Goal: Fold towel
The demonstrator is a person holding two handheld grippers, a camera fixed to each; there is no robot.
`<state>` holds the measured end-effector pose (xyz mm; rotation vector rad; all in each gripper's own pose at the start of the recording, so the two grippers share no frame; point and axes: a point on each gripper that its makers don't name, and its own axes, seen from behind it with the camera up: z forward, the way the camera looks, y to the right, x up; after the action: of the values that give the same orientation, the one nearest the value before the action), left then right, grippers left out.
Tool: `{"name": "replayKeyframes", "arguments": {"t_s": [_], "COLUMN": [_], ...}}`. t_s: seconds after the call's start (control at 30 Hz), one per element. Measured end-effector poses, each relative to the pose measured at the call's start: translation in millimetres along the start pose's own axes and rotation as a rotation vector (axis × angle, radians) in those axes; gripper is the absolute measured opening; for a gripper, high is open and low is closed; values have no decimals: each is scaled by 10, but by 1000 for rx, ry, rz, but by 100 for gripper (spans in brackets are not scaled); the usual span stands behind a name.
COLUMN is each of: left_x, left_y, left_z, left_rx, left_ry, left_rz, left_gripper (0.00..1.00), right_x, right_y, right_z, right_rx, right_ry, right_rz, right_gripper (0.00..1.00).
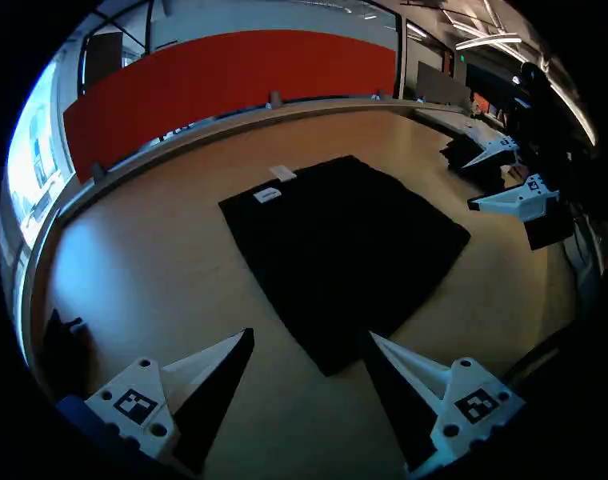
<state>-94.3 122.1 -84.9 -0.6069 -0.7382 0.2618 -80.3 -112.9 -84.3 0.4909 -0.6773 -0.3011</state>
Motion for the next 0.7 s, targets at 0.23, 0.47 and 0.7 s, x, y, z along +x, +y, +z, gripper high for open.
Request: {"name": "replayKeyframes", "arguments": {"t_s": [0.23, 0.47, 0.7], "left_x": [-140, -246, -322], "left_y": [102, 180, 241], "left_z": [65, 102, 130], "left_rx": [-18, -41, -53], "left_ry": [-38, -74, -97], "left_rz": [24, 52, 73], "left_gripper": [96, 92, 86], "right_x": [-200, -324, -467], "right_y": [-69, -117, -191], "right_z": [26, 33, 58], "right_rx": [18, 35, 62], "right_ry": [-29, -46, -71], "right_rz": [0, 9, -3], "right_gripper": [99, 97, 90]}}
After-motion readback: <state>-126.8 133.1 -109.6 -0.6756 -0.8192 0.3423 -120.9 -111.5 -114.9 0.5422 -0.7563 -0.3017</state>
